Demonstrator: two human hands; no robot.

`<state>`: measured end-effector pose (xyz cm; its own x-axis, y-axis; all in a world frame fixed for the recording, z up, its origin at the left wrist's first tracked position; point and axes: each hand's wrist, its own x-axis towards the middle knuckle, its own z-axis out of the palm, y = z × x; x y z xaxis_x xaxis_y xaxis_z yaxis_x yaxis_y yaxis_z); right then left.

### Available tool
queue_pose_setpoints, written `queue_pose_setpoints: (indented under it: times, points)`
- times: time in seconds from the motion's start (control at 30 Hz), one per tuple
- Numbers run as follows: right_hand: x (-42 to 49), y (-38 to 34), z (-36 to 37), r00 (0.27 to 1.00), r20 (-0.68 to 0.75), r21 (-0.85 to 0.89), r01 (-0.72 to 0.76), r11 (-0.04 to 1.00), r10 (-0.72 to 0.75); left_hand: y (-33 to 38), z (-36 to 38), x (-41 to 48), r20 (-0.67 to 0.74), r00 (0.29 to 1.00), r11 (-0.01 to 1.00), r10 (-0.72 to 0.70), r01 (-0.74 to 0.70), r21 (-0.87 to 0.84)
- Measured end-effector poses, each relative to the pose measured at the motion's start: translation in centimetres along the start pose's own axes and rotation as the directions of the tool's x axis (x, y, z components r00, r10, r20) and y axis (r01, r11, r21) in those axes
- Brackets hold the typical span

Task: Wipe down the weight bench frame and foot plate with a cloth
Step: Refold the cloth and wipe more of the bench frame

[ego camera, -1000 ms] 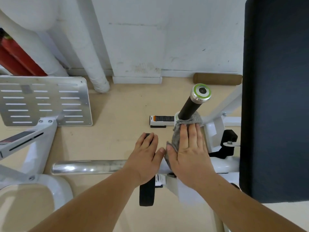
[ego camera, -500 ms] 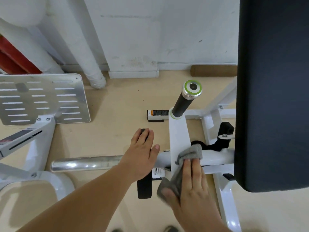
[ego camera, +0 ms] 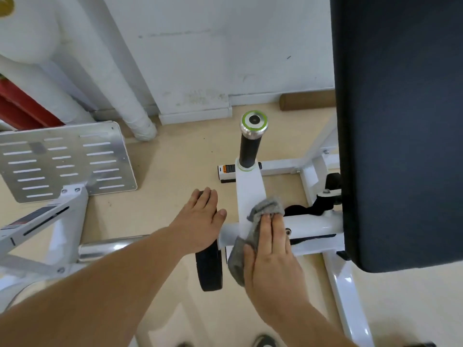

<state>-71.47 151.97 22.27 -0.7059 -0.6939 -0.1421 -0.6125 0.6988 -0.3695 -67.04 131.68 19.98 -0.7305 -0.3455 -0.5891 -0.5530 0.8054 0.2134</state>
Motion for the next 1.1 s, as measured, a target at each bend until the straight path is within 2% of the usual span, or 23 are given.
queue_pose_setpoints:
  times: [0.07,0.1,0.17,0.23,0.33,0.47,0.53,0.67,0.77,0.83,0.93,1.03,1.07,1.1]
  points:
    - [-3.2,1.4,-0.2,0.999,0.044,0.078,-0.007,0.997,0.003,1.0,-0.4,-0.8,-0.006,0.997,0.994,-0.081,0.081,-0.075]
    - [-4.1,2.3,-0.6,0.998,0.051,0.120,-0.038,0.992,0.032,1.9,-0.5,-1.4,-0.074,0.991,0.984,-0.111,0.099,-0.146]
    - [-4.9,4.4,-1.9,0.992,0.058,0.217,-0.122,0.968,0.112,4.5,-1.1,-3.2,-0.295,0.951,0.981,-0.090,0.034,-0.190]
    - [-4.6,7.1,-3.1,0.987,-0.023,0.260,-0.149,0.954,0.160,6.9,-1.3,-4.1,-0.433,0.902,0.987,-0.001,-0.068,-0.145]
    - [-2.6,10.1,-5.4,0.972,-0.102,0.227,-0.183,0.956,0.210,9.7,-0.7,-3.0,-0.435,0.891,0.990,0.126,-0.144,-0.007]
    - [0.3,12.7,-4.1,0.984,-0.040,0.045,-0.172,0.984,0.174,11.3,1.6,-2.0,-0.466,0.876,0.992,0.122,-0.090,0.091]
    - [1.9,13.7,-2.1,0.995,0.020,-0.005,-0.100,0.995,0.100,11.1,2.2,-1.8,-0.503,0.857,0.993,0.106,-0.071,0.090]
    - [4.7,14.8,2.6,0.978,0.195,0.038,0.070,0.997,-0.076,11.0,2.7,-1.5,-0.516,0.847,0.992,0.127,-0.099,0.083]
    - [6.1,15.3,5.5,0.950,0.228,-0.115,0.241,0.964,-0.211,11.1,2.5,-1.6,-0.521,0.844,0.991,0.131,-0.101,0.086]
    - [7.0,16.0,6.0,0.961,0.206,-0.157,0.217,0.963,-0.183,11.1,2.5,-1.5,-0.521,0.843,0.991,0.135,-0.105,0.087]
    - [8.3,16.7,5.2,0.992,0.128,-0.207,0.044,0.977,-0.017,11.0,2.5,-1.4,-0.530,0.836,0.990,0.141,-0.116,0.080]
    - [8.1,14.1,6.3,0.993,0.038,-0.225,-0.104,0.969,0.116,11.0,2.5,-1.4,-0.533,0.836,0.991,0.133,-0.112,0.072]
    - [7.8,12.6,7.0,0.994,0.034,-0.185,-0.093,0.978,0.101,11.0,2.5,-1.4,-0.535,0.834,0.991,0.135,-0.117,0.067]
    - [7.6,11.3,7.6,0.998,0.056,-0.150,-0.019,0.988,0.028,11.0,2.5,-1.4,-0.537,0.832,0.990,0.139,-0.123,0.066]
